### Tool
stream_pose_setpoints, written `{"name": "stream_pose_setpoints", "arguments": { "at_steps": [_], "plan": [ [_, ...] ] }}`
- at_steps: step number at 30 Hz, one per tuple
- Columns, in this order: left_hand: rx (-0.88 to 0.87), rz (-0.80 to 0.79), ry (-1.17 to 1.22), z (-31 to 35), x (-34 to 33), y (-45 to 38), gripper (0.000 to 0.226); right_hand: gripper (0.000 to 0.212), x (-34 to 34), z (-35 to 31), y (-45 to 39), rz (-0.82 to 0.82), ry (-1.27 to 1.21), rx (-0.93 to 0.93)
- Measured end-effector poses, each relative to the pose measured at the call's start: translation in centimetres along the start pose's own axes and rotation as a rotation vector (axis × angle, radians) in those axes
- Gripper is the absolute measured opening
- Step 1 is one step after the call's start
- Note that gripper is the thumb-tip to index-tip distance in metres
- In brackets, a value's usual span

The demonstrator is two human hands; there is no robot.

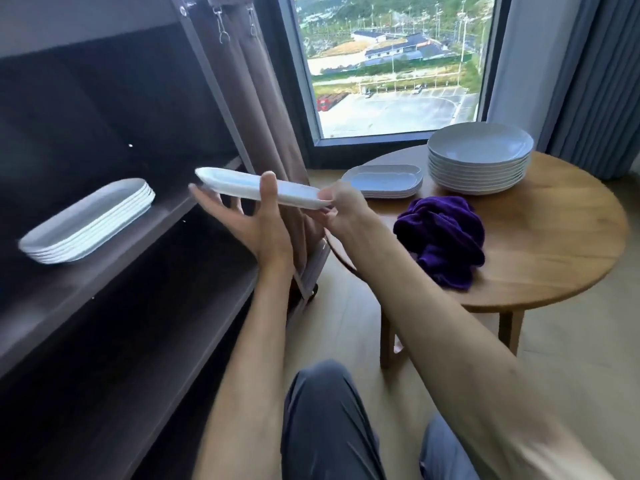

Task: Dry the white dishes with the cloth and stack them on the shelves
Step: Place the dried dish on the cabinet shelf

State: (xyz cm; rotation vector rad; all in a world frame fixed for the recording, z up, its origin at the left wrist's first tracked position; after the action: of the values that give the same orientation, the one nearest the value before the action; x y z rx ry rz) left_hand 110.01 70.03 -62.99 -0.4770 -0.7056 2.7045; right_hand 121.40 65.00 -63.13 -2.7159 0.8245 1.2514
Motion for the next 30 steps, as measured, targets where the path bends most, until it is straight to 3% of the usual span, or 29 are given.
{"name": "stream_pose_setpoints", "arguments": {
  "at_steps": [4, 9, 12, 16, 22, 24, 27, 30],
  "plan": [
    [-0.034, -0.096, -0.166, 2.1, 5.3, 0.1, 0.087, 0.041, -2.1, 1.6, -0.8, 0.049, 0.122, -0.016],
    [-0.032, -0.068, -0.278, 4.7, 10.7, -0.1, 0.109, 0.03, -5.7, 3.0, -2.1, 0.003, 0.249, 0.061],
    [-0.028, -0.062, -0.389, 6.2, 13.3, -0.5, 0.107, 0.025, -8.3, 3.4, -2.6, -0.062, 0.315, 0.111],
    [-0.115, 0.086, -0.657, 8.7, 16.2, -1.3, 0.098, 0.021, -12.9, 4.2, -2.7, -0.172, 0.413, 0.166],
    [-0.148, 0.289, -0.945, 12.2, 20.0, -4.2, 0.096, 0.007, -20.6, 7.3, -3.1, -0.427, 0.333, 0.186],
    [-0.112, 0.324, -1.028, 12.7, 21.1, -5.5, 0.094, 0.021, -22.0, 8.8, -4.2, -0.473, 0.405, 0.196],
    [-0.027, 0.35, -1.12, 12.4, 22.7, -7.2, 0.092, 0.063, -23.8, 11.2, -5.9, -0.472, 0.581, 0.17],
    [0.091, 0.351, -1.223, 11.1, 23.9, -8.2, 0.093, 0.063, -24.5, 12.9, -7.6, -0.458, 0.633, 0.181]
  ]
}}
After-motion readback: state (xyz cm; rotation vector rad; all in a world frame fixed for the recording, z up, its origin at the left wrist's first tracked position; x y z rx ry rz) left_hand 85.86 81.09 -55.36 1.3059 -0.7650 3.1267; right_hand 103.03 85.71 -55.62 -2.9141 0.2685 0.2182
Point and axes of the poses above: each hand's wrist, its own y-axis away from the middle knuckle, its own x-axis out of the back of the hand, z = x × y, the point moved 3 cm from there along -y, towards the middle knuckle, and after that the axes turned 15 degrees about -z, right-handed, at the moved point
